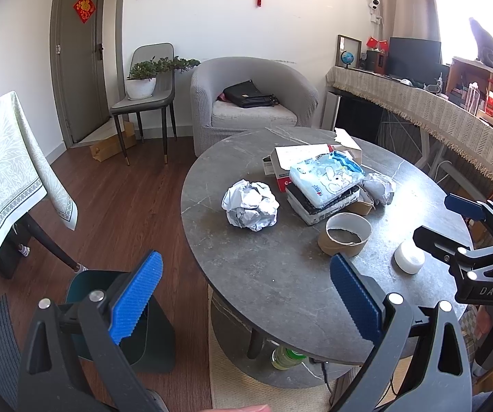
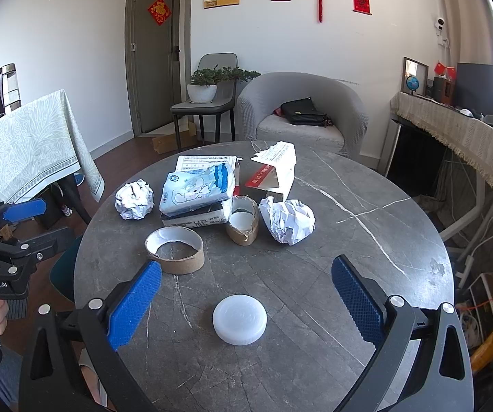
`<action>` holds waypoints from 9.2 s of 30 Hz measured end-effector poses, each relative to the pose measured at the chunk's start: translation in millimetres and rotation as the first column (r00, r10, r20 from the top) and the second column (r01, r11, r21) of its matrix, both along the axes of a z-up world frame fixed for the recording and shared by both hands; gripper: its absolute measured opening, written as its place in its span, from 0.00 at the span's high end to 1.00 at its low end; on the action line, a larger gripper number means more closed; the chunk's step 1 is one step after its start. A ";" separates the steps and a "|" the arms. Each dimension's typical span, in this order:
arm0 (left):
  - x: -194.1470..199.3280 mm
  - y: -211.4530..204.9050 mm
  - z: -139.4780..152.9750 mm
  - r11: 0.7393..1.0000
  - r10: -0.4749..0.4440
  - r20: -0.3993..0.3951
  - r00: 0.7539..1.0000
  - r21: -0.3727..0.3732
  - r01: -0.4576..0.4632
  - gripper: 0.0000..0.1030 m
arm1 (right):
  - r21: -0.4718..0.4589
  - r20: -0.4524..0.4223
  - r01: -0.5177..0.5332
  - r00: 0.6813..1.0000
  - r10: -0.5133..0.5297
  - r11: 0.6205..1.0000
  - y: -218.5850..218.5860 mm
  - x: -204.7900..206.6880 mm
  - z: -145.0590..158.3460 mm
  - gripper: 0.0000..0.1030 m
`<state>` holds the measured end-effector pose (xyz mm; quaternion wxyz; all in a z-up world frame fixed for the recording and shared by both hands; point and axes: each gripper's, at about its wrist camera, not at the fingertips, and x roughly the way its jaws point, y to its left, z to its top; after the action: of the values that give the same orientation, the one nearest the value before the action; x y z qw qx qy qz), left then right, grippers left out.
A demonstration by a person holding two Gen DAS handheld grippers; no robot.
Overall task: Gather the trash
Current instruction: 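Move the right gripper toward the white round lid on the table, then grasp the white round lid with the right gripper while the left gripper grasps the brown tape roll, then carry the lid and tape roll over the green bin with both grippers, then open both grippers to drop the tape roll and lid into the bin, then move both grippers back toward the table items, then grasp the crumpled paper ball with the left gripper while the right gripper grasps the diaper pack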
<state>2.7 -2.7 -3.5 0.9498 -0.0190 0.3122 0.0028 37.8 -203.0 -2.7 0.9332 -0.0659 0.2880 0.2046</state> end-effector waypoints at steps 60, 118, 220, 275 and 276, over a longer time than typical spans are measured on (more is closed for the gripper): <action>78.3 -78.1 -30.5 0.962 -0.264 -0.111 0.958 -0.109 0.252 0.29 | -0.009 -0.154 -0.038 0.987 0.036 0.999 -30.6 28.6 -20.1 0.62; 10.1 274.5 -87.8 0.963 0.222 -0.262 0.939 -0.094 -0.254 0.44 | 0.095 -0.066 -0.441 0.892 0.448 0.892 271.9 9.4 9.1 0.62; 43.1 173.1 25.4 0.978 0.121 0.041 0.992 -0.176 -0.112 0.53 | 0.055 -0.071 -0.069 0.995 0.073 0.996 134.3 68.8 26.5 0.39; 115.1 39.2 -26.8 0.984 -0.159 -0.061 0.985 -0.096 0.153 0.52 | -0.129 -0.047 -0.141 0.990 0.136 0.982 103.1 74.1 6.3 0.20; 114.2 41.4 -25.8 0.983 -0.159 -0.060 0.985 -0.097 0.153 0.52 | -0.134 -0.047 -0.138 0.990 0.133 0.981 104.8 74.6 5.2 0.19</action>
<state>116.9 38.8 -29.3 0.9341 -0.0383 0.3444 -0.0854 112.4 -98.2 2.6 0.9047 -0.1454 0.3140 0.2485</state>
